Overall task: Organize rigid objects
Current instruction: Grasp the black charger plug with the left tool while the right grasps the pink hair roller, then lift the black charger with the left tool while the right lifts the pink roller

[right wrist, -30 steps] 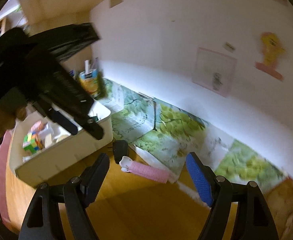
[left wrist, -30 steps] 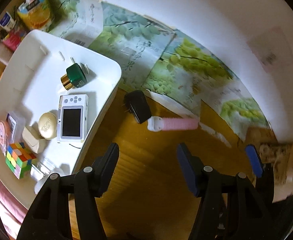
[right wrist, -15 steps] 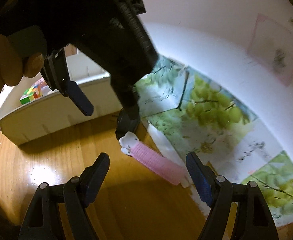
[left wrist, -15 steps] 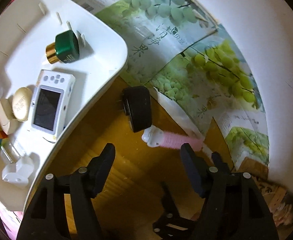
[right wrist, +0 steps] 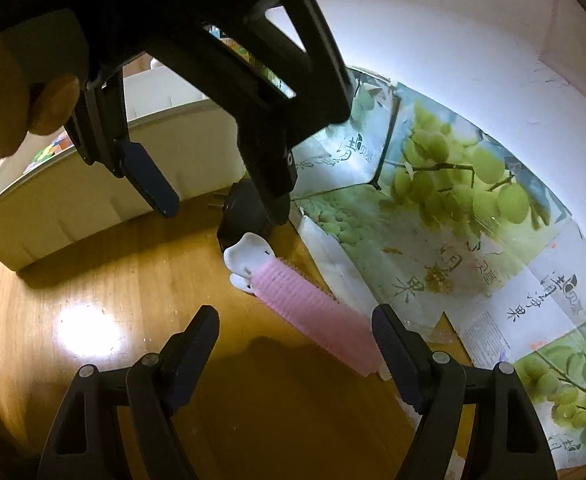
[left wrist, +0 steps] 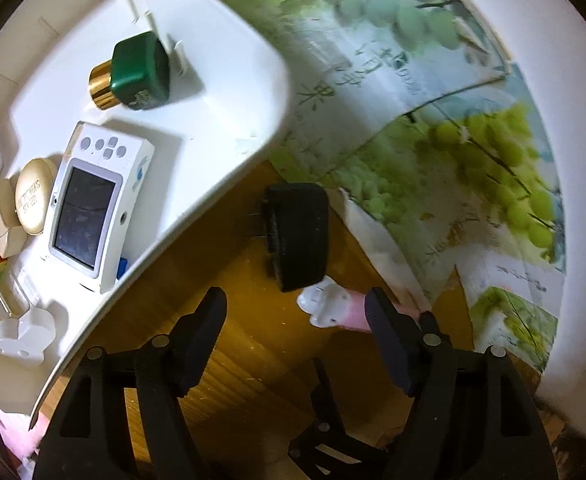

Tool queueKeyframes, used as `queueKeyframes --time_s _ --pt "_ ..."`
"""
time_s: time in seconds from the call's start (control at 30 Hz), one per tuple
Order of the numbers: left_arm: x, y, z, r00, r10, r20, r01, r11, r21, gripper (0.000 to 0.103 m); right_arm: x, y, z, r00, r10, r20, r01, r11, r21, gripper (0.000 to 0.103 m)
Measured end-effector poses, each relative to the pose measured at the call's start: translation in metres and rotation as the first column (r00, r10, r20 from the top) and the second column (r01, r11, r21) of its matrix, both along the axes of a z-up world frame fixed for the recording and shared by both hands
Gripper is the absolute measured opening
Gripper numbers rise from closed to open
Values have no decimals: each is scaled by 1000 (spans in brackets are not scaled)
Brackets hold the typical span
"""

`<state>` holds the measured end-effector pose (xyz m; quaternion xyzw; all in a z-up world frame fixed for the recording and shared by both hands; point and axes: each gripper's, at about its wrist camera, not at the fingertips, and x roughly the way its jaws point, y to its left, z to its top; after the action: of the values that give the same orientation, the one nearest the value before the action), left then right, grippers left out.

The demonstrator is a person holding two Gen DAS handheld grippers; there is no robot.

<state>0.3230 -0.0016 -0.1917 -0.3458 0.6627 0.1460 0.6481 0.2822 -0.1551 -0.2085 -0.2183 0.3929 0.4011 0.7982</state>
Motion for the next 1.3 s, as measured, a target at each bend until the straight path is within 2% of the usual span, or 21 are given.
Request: queueKeyframes --time_s 0.1,0.37,0.53,0.63,0.77,0.97,1.07,1.13,1.2,1.3 --pt "-1 -1 -6 1000 5 -30 -4 1000 19 75 2 0 0 1000 -3 -5 3 1000 -6 79" --pt "4 -4 -17 998 8 -66 -5 999 51 75 2 5 1 1000 -8 13 9 999 -38 65" --pt "14 -2 -19 998 14 -69 -9 998 65 75 5 8 -3 1000 -13 21 14 999 -52 65" --pt "17 3 -26 997 22 -77 -18 998 60 75 2 11 -5 1000 8 20 -6 998 -67 58" --pt "19 8 -38 995 43 -95 -40 999 35 74 -1 15 -9 999 42 2 -42 995 -93 40" --pt "27 6 -39 998 31 -61 -28 999 44 73 -3 15 -12 998 63 -18 -65 993 -95 32" --pt "32 6 -37 999 26 -42 -24 998 53 69 -8 11 -11 997 70 -35 -73 993 -96 29" --pt "36 6 -36 1000 21 -23 -20 998 58 63 -11 9 -10 997 68 -39 -71 992 -99 29" --pt "37 12 -31 1000 23 -10 -22 997 75 43 -15 7 -10 997 62 -51 -67 993 -98 28" --pt "40 15 -30 1000 20 8 -21 997 75 39 -21 2 -8 998 34 -62 -39 995 -96 27"
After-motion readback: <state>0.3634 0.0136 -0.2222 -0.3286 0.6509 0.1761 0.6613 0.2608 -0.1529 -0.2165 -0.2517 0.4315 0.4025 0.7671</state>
